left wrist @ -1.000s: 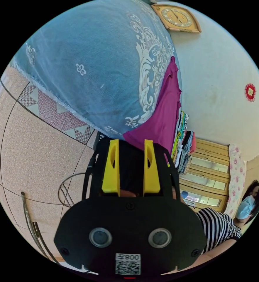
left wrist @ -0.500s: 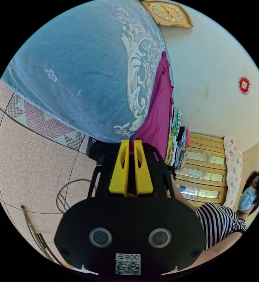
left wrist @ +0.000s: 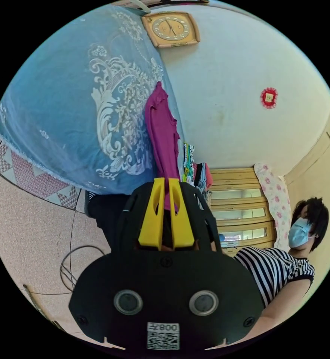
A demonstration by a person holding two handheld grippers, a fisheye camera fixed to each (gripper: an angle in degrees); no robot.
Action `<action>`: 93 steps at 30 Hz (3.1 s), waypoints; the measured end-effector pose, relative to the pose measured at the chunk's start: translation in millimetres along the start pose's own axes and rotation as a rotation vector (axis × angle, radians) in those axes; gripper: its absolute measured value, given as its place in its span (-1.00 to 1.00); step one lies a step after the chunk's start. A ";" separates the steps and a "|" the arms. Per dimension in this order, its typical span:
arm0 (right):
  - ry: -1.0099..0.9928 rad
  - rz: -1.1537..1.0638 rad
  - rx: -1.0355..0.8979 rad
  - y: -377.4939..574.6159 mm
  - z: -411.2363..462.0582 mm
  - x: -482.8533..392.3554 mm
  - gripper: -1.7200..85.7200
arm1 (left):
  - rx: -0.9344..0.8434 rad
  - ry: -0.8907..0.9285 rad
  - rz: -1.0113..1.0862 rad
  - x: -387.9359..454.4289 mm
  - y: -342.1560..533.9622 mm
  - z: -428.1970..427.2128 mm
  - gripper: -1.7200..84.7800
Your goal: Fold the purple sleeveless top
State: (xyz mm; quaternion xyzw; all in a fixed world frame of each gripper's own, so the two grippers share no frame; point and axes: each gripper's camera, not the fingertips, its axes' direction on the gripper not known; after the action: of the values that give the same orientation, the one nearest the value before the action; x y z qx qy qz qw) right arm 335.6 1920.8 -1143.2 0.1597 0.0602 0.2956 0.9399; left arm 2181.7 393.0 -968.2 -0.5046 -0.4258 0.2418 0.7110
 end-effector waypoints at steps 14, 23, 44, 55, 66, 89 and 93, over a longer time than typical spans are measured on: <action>-0.037 -0.240 0.083 47.9 -49.8 -102.5 -0.92 | 0.065 0.149 0.182 67.9 56.3 -37.3 -0.91; -0.014 -0.283 0.036 94.6 -60.7 -127.2 -0.92 | 0.059 0.181 0.179 78.8 106.9 -56.9 -0.91; -0.006 -0.230 -0.005 90.8 -51.7 -111.9 -0.92 | 0.022 0.228 0.083 98.1 126.7 -39.7 -0.92; 0.007 -0.230 0.001 -8.2 -35.8 -105.9 -0.92 | 0.020 0.232 0.101 130.6 49.6 -9.4 -0.92; 0.035 -0.202 -0.001 -181.6 -5.9 -96.1 -0.92 | 0.012 0.182 0.158 177.8 -112.2 50.8 -0.91; 0.175 -0.108 -0.156 -517.2 152.9 -34.8 -0.92 | -0.004 0.001 0.083 192.1 -396.4 214.9 -0.91; 0.143 -0.070 -0.152 -546.8 181.5 -18.4 -0.91 | 0.025 -0.014 0.037 187.7 -419.3 238.4 -0.90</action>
State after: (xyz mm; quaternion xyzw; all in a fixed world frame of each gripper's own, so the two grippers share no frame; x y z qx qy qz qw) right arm 651.6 1438.8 -1155.6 0.0645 0.1101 0.2768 0.9524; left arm 2040.8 503.4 -482.5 -0.5016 -0.4184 0.2636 0.7098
